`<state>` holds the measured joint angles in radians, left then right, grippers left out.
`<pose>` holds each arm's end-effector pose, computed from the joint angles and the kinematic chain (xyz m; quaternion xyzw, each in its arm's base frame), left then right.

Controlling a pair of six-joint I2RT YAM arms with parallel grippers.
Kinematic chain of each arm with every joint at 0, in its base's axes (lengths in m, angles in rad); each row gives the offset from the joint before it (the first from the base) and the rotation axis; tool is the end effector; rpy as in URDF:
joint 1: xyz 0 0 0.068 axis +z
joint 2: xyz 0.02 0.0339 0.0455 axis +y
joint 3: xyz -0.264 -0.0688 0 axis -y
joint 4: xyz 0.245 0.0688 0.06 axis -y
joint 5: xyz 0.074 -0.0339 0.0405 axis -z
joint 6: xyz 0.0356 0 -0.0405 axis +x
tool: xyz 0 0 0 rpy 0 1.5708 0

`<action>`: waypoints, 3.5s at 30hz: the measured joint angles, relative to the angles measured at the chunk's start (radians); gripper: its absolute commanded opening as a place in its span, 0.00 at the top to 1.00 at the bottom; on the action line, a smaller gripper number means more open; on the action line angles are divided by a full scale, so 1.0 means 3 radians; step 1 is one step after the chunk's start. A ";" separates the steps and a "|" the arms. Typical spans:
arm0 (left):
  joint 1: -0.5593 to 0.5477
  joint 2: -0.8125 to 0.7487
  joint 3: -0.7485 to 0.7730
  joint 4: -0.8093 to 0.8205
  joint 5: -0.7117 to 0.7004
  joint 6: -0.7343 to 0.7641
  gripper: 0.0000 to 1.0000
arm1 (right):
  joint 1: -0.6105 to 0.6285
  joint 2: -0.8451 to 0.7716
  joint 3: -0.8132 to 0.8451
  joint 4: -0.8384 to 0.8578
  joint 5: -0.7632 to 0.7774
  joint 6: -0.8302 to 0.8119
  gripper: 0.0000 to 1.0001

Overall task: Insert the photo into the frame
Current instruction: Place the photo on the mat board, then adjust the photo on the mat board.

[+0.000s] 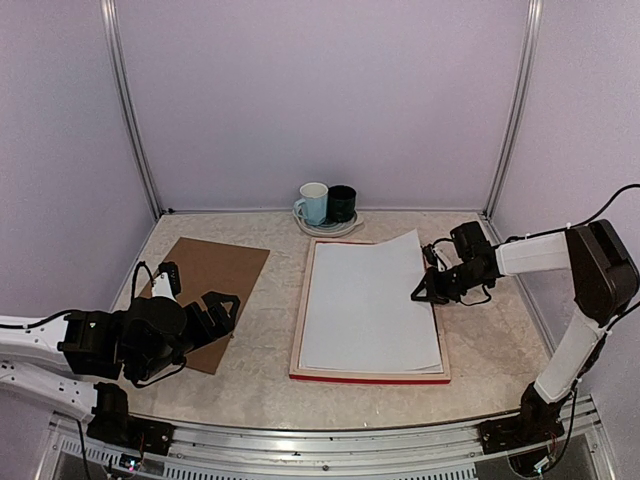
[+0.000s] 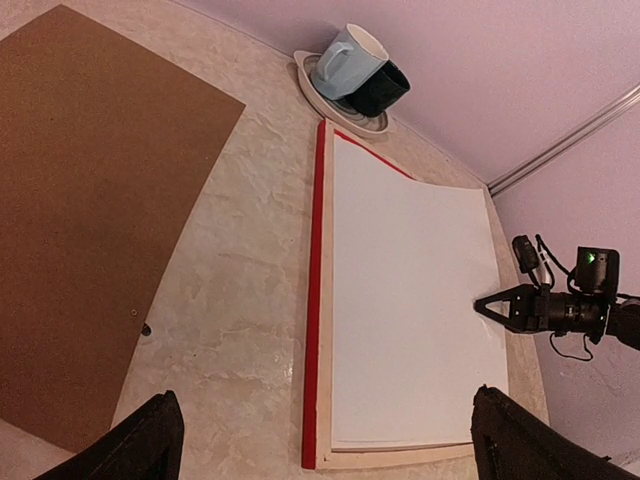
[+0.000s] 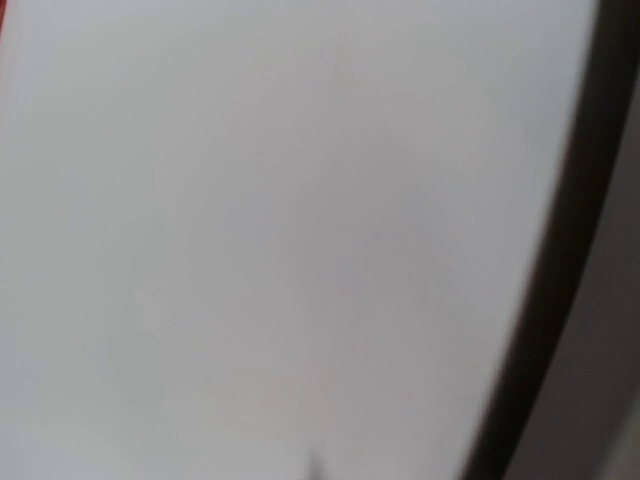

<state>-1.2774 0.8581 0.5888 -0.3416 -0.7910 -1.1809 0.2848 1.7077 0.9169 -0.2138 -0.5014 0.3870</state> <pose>0.0765 -0.1656 0.2491 -0.1382 0.8262 -0.2870 0.4647 0.3094 0.1084 0.1543 -0.0217 0.9325 0.3141 0.1770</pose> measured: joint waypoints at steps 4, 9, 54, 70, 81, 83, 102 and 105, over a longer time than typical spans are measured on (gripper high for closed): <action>0.0000 0.0000 0.0000 0.0009 0.0001 0.0000 0.01 | 0.0000 0.0000 0.0000 0.0005 -0.0001 0.0001 0.74; 0.0000 0.0000 -0.0003 0.0018 0.0001 -0.0001 0.01 | 0.0000 -0.0060 0.0000 -0.0031 0.0039 -0.0011 0.65; 0.0364 0.0652 0.0017 0.0399 0.0477 0.0540 0.01 | 0.0051 -0.0532 -0.0023 -0.0422 0.1621 -0.0150 0.21; 0.0781 0.2050 0.0799 0.0919 0.1054 0.1612 0.01 | 0.0516 -0.1138 -0.0809 -0.0465 0.2031 0.0333 0.01; 0.0937 0.2612 0.1058 0.1130 0.1441 0.1874 0.07 | 0.1116 -0.1284 -0.0938 -0.0720 0.2389 0.0978 0.01; 0.0964 0.2641 0.1066 0.1172 0.1492 0.1887 0.09 | 0.1164 -0.1331 -0.0966 -0.0811 0.2458 0.1128 0.01; 0.1050 0.2973 0.1184 0.1358 0.1883 0.2019 0.20 | 0.1520 -0.1464 -0.1067 -0.1474 0.2664 0.1930 0.01; 0.1063 0.2988 0.1184 0.1373 0.1915 0.2021 0.23 | 0.1558 -0.1494 -0.1082 -0.1526 0.2673 0.1998 0.01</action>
<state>-0.9585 1.7546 0.9440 0.0704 -0.2165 -0.5747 0.7521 1.2594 0.5922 -0.6716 0.3004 0.9863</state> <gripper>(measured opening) 0.799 0.993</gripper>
